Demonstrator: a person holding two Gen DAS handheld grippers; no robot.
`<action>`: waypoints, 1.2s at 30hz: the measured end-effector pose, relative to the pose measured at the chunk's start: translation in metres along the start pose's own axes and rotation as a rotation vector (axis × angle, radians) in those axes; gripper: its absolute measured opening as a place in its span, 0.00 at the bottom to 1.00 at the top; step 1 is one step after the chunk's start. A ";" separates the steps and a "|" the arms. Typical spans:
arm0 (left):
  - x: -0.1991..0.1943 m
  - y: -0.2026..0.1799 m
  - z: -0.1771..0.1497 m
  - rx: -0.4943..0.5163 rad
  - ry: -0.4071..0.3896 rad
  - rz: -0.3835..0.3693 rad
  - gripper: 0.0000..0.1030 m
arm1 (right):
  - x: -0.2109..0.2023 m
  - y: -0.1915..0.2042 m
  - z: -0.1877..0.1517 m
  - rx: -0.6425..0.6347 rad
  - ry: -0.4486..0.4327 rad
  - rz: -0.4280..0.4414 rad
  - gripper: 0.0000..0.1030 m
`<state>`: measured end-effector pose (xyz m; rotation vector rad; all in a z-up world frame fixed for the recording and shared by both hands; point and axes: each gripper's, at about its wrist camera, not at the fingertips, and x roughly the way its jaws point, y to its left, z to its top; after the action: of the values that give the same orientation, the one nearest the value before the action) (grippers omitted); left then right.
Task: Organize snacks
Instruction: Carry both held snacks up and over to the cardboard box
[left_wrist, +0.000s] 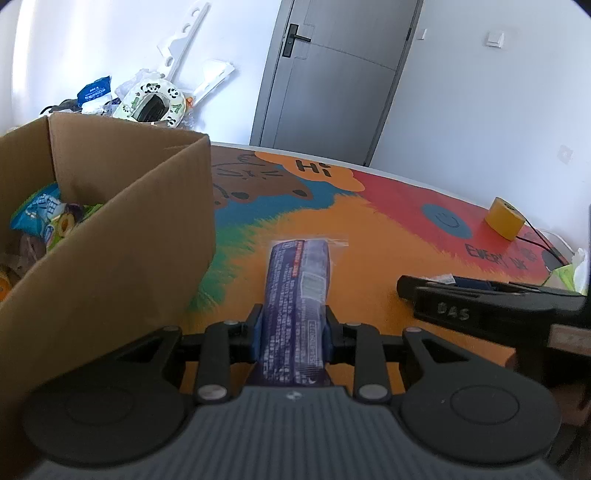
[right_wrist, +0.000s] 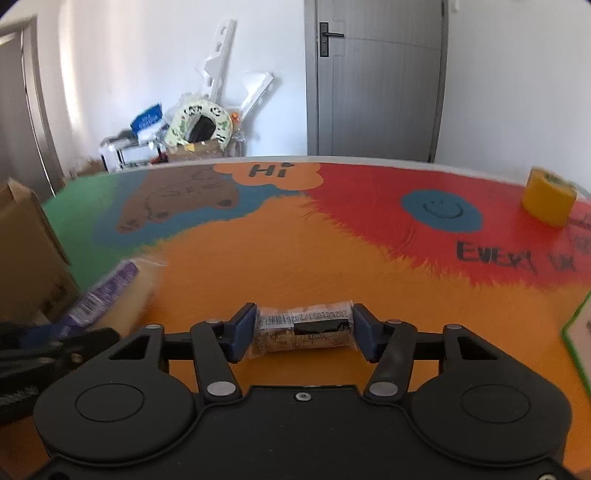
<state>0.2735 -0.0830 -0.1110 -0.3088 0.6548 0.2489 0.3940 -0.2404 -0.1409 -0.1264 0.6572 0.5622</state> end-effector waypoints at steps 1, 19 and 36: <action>-0.001 0.000 -0.001 0.001 0.000 -0.003 0.28 | -0.004 -0.001 -0.002 0.013 -0.001 -0.007 0.53; -0.026 -0.018 -0.015 0.034 0.014 -0.115 0.28 | -0.089 -0.008 -0.052 0.263 -0.091 -0.086 0.53; -0.091 -0.012 0.020 0.050 -0.137 -0.193 0.28 | -0.126 0.024 -0.023 0.248 -0.219 -0.056 0.54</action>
<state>0.2191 -0.0986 -0.0360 -0.3024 0.4916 0.0681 0.2870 -0.2842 -0.0808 0.1476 0.5031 0.4290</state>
